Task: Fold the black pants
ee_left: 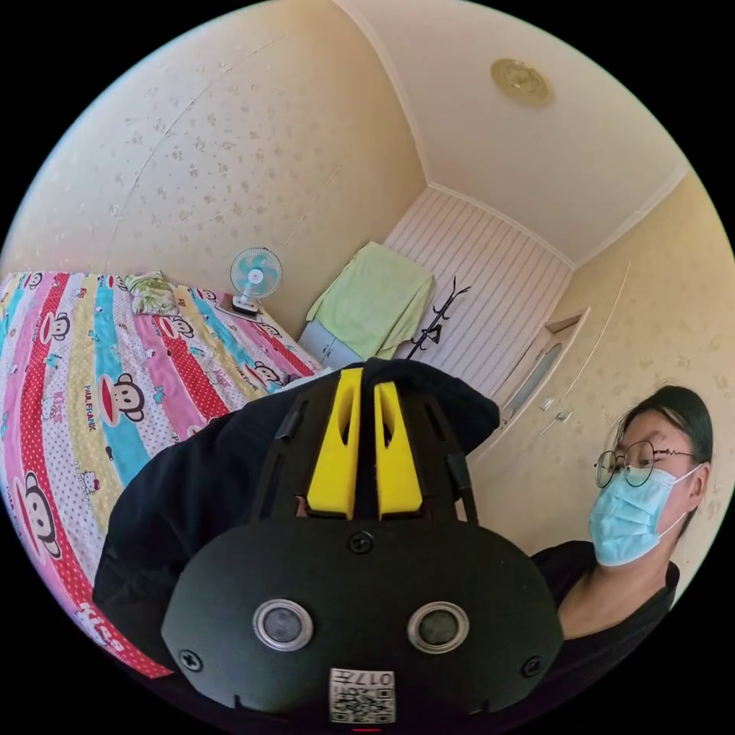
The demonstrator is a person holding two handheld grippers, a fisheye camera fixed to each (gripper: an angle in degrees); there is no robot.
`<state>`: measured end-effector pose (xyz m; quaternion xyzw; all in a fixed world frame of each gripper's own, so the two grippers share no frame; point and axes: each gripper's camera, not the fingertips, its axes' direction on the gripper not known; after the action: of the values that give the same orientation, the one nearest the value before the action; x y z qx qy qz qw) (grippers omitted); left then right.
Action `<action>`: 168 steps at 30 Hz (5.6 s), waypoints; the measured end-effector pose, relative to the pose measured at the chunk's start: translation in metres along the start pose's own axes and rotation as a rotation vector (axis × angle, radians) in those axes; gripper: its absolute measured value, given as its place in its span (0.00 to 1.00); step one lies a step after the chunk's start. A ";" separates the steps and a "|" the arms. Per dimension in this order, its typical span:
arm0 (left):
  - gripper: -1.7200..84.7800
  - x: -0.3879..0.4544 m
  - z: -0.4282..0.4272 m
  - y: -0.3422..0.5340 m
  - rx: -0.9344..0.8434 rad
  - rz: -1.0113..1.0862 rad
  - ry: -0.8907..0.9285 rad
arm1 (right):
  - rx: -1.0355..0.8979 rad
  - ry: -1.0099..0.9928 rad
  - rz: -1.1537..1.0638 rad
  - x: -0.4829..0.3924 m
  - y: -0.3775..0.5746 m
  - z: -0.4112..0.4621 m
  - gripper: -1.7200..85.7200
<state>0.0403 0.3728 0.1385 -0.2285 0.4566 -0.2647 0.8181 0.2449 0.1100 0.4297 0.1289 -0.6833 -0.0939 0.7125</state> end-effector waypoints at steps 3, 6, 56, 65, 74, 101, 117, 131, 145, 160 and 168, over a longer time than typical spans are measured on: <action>0.03 0.040 -0.031 -0.021 0.040 0.038 -0.017 | 0.002 -0.120 -0.079 -0.021 0.013 0.035 0.19; 0.03 0.075 -0.059 -0.032 0.106 0.051 -0.022 | -0.060 -0.219 -0.254 -0.073 0.011 0.083 0.24; 0.09 -0.330 -0.203 -0.281 -0.386 -0.299 -0.775 | -0.555 0.340 -0.408 -0.210 -0.364 0.438 0.13; 0.12 -0.352 -0.127 -0.051 -0.616 -0.358 -0.475 | -0.908 0.178 -0.058 -0.050 -0.152 0.469 0.17; 0.03 -0.276 -0.130 0.028 -0.329 -0.427 -0.670 | -0.637 0.051 0.146 -0.074 -0.085 0.399 0.16; 0.02 -0.320 -0.237 0.048 -0.356 -0.608 -0.413 | -0.956 0.463 -0.184 -0.211 -0.039 0.532 0.16; 0.09 -0.277 -0.281 0.048 -0.442 -0.501 -0.383 | -1.128 0.797 -0.558 -0.267 0.020 0.576 0.12; 0.18 -0.221 -0.249 0.045 -0.480 -0.345 -0.355 | -0.799 0.417 -0.215 -0.217 -0.056 0.410 0.06; 0.06 -0.217 -0.220 0.040 -0.526 -0.211 -0.132 | -0.722 0.127 0.006 -0.149 -0.081 0.345 0.05; 0.05 -0.261 -0.368 0.025 -0.310 -0.447 0.004 | -0.783 0.191 0.208 0.007 -0.251 0.560 0.13; 0.05 -0.298 -0.408 0.031 -0.230 -0.567 0.092 | -0.794 0.434 0.138 0.049 -0.255 0.670 0.13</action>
<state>-0.4387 0.5335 0.1110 -0.4256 0.4379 -0.4393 0.6589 -0.4110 -0.1846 0.4185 -0.1834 -0.4363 -0.2717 0.8380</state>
